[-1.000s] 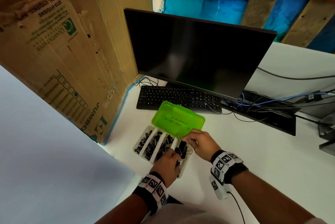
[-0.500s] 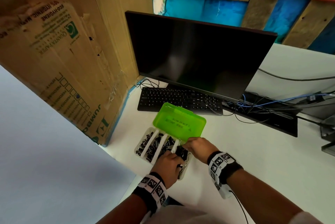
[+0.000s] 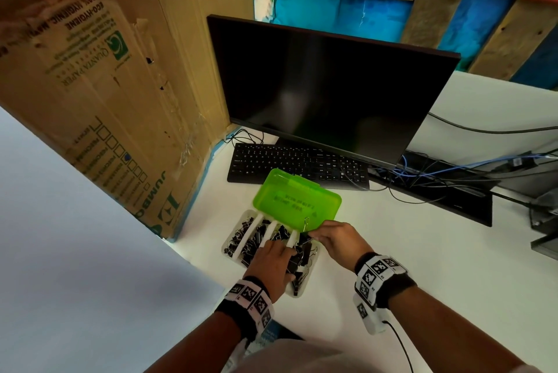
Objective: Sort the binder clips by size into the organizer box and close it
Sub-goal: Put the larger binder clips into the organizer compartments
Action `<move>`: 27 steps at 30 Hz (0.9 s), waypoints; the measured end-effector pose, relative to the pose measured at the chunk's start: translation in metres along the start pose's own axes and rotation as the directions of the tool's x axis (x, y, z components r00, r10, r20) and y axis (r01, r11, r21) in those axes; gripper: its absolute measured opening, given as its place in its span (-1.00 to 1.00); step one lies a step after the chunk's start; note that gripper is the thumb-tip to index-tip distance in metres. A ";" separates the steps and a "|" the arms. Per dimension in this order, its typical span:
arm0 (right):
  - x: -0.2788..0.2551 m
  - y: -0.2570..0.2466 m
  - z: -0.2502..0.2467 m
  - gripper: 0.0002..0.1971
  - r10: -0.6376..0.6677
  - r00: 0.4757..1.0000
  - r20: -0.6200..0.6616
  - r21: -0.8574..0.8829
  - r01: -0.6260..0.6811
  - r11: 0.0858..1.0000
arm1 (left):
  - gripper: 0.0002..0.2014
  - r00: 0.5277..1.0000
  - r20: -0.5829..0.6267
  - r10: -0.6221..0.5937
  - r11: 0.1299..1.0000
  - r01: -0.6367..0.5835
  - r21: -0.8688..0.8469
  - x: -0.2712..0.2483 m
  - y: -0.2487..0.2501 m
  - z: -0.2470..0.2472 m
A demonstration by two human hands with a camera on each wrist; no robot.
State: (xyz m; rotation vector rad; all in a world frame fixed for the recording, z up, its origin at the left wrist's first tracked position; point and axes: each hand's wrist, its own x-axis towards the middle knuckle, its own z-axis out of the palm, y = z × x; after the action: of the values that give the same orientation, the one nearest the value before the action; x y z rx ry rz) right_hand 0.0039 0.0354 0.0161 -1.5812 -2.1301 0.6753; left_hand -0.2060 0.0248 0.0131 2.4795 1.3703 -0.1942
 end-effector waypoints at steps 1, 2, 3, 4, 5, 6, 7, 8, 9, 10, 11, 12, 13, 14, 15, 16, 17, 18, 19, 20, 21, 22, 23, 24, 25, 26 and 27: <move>0.000 0.000 0.001 -0.78 -0.005 1.000 0.000 0.005 0.005 1.000 | -0.51 1.000 0.000 0.005 0.998 -0.005 0.060 0.000 0.001 -0.001; -0.001 0.000 0.002 -0.79 -0.009 1.000 -0.001 0.011 0.009 1.000 | -0.52 1.000 -0.001 0.003 0.994 -0.003 0.113 0.000 0.001 -0.001; -0.002 -0.001 0.003 -0.79 -0.011 1.000 -0.001 0.019 0.011 1.000 | -0.53 1.000 0.000 -0.003 0.989 0.003 0.150 0.000 0.002 -0.001; -0.002 -0.002 0.003 -0.79 -0.012 1.000 -0.003 0.027 0.013 1.000 | -0.53 1.000 0.004 -0.006 0.985 0.005 0.175 0.000 0.002 -0.002; -0.002 -0.002 0.004 -0.79 -0.014 1.000 -0.004 0.033 0.014 0.999 | -0.53 1.000 0.009 -0.007 0.981 0.005 0.194 0.000 0.003 -0.002; -0.002 -0.003 0.003 -0.79 -0.015 1.000 -0.004 0.036 0.015 0.999 | -0.53 1.000 0.013 -0.008 0.977 0.005 0.212 0.001 0.003 -0.003; -0.003 -0.004 0.003 -0.79 -0.017 1.000 -0.005 0.038 0.017 0.999 | -0.52 1.000 0.016 -0.008 0.973 0.004 0.231 0.003 0.003 -0.004; -0.003 -0.004 0.002 -0.78 -0.014 1.000 -0.006 0.039 0.015 0.999 | -0.51 1.000 0.018 -0.007 0.969 0.002 0.248 0.004 0.002 -0.005; -0.004 -0.005 0.002 -0.78 -0.013 1.000 -0.010 0.040 0.014 0.999 | -0.49 1.000 0.022 -0.006 0.966 0.000 0.259 0.005 0.002 -0.006; -0.004 -0.005 0.002 -0.78 -0.012 1.000 -0.012 0.043 0.013 0.999 | -0.46 0.999 0.032 -0.005 0.964 -0.003 0.265 0.005 0.001 -0.006; -0.005 -0.005 0.001 -0.78 -0.014 1.000 -0.015 0.047 0.015 0.999 | -0.42 0.999 0.043 -0.008 0.963 -0.004 0.270 0.005 0.000 -0.007; -0.006 -0.006 0.001 -0.78 -0.015 1.000 -0.017 0.049 0.016 0.999 | -0.40 0.999 0.051 -0.011 0.961 -0.003 0.276 0.005 -0.001 -0.007; -0.008 -0.006 0.001 -0.79 -0.016 1.000 -0.021 0.049 0.017 0.999 | -0.41 0.999 0.046 -0.011 0.960 -0.002 0.281 0.005 -0.002 -0.007; -0.009 -0.006 0.001 -0.79 -0.015 1.000 -0.022 0.048 0.016 0.999 | -0.45 0.999 0.035 -0.008 0.959 -0.002 0.283 0.004 -0.002 -0.007; -0.010 -0.006 0.002 -0.79 -0.013 1.000 -0.019 0.049 0.014 0.999 | -0.49 1.000 0.023 -0.005 0.960 -0.001 0.279 0.004 -0.001 -0.007; -0.012 -0.006 0.003 -0.78 -0.008 1.000 -0.013 0.050 0.008 0.999 | -0.51 1.000 0.014 -0.003 0.962 -0.001 0.271 0.003 -0.001 -0.007; -0.013 -0.006 0.004 -0.77 -0.003 1.000 -0.003 0.051 0.004 0.999 | -0.53 1.000 0.010 0.000 0.964 -0.003 0.267 0.002 -0.001 -0.007; -0.014 -0.006 0.005 -0.77 -0.001 1.000 0.010 0.052 0.001 0.999 | -0.53 1.000 0.011 0.007 0.963 -0.009 0.268 0.002 0.000 -0.008; -0.015 -0.007 0.006 -0.77 -0.004 1.000 0.022 0.054 0.002 0.999 | -0.54 1.000 0.013 0.014 0.962 -0.017 0.274 0.002 0.000 -0.008; -0.016 -0.007 0.007 -0.77 -0.005 1.000 0.031 0.056 0.004 0.998 | -0.54 1.000 0.015 0.020 0.959 -0.023 0.282 0.002 0.000 -0.008; -0.017 -0.007 0.008 -0.77 -0.007 0.999 0.038 0.059 0.005 0.998 | -0.54 1.000 0.015 0.025 0.956 -0.028 0.292 0.003 0.000 -0.008; -0.018 -0.007 0.009 -0.76 -0.007 0.999 0.045 0.062 0.005 0.998 | -0.54 0.999 0.016 0.030 0.952 -0.033 0.303 0.004 -0.001 -0.009; -0.019 -0.008 0.010 -0.76 -0.008 0.999 0.052 0.068 0.005 0.998 | -0.54 0.999 0.019 0.033 0.949 -0.038 0.313 0.005 -0.002 -0.009; -0.020 -0.008 0.011 -0.76 -0.008 0.999 0.054 0.078 0.003 0.997 | -0.53 0.999 0.028 0.034 0.946 -0.041 0.322 0.005 -0.003 -0.009; -0.021 -0.009 0.010 -0.76 -0.007 0.999 0.054 0.096 0.002 0.995 | -0.52 0.999 0.041 0.033 0.942 -0.045 0.331 0.007 -0.004 -0.010; -0.023 -0.009 0.010 -0.76 -0.009 0.998 0.059 0.120 0.002 0.993 | -0.51 0.998 0.054 0.030 0.939 -0.046 0.340 0.008 -0.005 -0.010; -0.025 -0.011 0.009 -0.77 -0.018 0.997 0.073 0.146 0.007 0.989 | -0.51 0.997 0.066 0.026 0.938 -0.047 0.343 0.008 -0.007 -0.010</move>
State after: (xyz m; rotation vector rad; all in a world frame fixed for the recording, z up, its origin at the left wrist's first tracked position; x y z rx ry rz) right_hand -0.0025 0.0076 0.0144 -1.4851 -2.0893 0.8773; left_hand -0.2073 0.0381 0.0190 2.7501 1.3622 -0.5408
